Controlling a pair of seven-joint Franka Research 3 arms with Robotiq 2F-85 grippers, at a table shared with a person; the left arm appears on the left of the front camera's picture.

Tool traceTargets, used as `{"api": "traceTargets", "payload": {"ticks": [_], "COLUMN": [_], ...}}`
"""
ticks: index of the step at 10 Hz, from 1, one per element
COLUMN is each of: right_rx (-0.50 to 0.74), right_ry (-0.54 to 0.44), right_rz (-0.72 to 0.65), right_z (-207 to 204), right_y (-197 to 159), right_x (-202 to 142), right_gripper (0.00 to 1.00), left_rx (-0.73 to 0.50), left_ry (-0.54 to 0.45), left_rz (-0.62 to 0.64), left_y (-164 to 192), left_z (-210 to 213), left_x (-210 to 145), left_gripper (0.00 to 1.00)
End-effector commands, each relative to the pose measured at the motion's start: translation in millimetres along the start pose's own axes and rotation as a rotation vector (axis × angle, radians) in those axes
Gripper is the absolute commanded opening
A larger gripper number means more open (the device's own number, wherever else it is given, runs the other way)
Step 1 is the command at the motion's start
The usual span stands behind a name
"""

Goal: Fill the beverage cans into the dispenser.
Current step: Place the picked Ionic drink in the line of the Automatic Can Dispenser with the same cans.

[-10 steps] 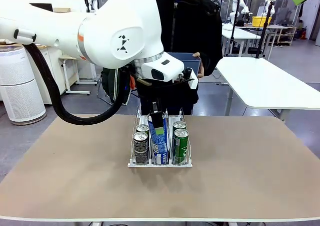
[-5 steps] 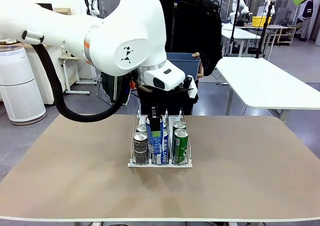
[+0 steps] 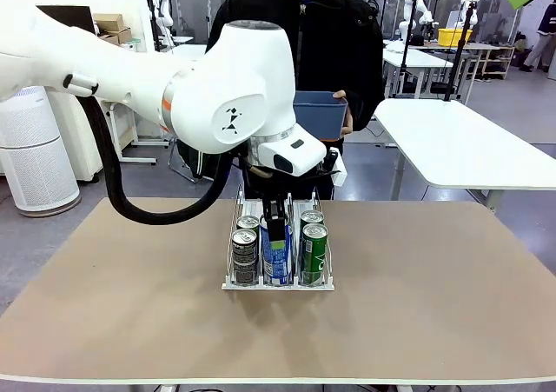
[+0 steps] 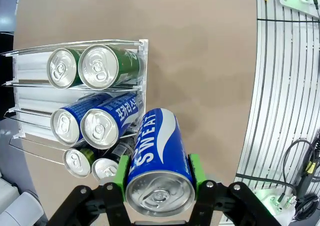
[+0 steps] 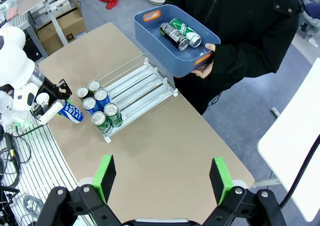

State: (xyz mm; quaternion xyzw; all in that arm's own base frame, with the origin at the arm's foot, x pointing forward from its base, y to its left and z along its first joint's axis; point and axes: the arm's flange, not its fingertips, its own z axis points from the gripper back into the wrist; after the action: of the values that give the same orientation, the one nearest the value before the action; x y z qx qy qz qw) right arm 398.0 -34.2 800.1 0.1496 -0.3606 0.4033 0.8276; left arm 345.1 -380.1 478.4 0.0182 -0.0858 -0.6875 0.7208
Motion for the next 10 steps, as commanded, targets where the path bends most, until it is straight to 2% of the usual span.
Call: {"api": "traceTargets", "payload": {"ticks": [1, 10], "right_rx": [0.0, 0.0], "right_ry": [0.002, 0.002], "right_rz": [0.002, 0.002], "right_z": [0, 0], "right_y": [1, 1], "right_x": [0, 0], "right_gripper": [1.0, 1.0], "left_rx": [0.04, 0.184], "left_ry": [-0.016, -0.007], "left_rz": [0.004, 0.077], "left_y": [7, 41], "left_z": [-9, -38], "left_x": [-5, -4], "left_gripper": [0.58, 0.58]}}
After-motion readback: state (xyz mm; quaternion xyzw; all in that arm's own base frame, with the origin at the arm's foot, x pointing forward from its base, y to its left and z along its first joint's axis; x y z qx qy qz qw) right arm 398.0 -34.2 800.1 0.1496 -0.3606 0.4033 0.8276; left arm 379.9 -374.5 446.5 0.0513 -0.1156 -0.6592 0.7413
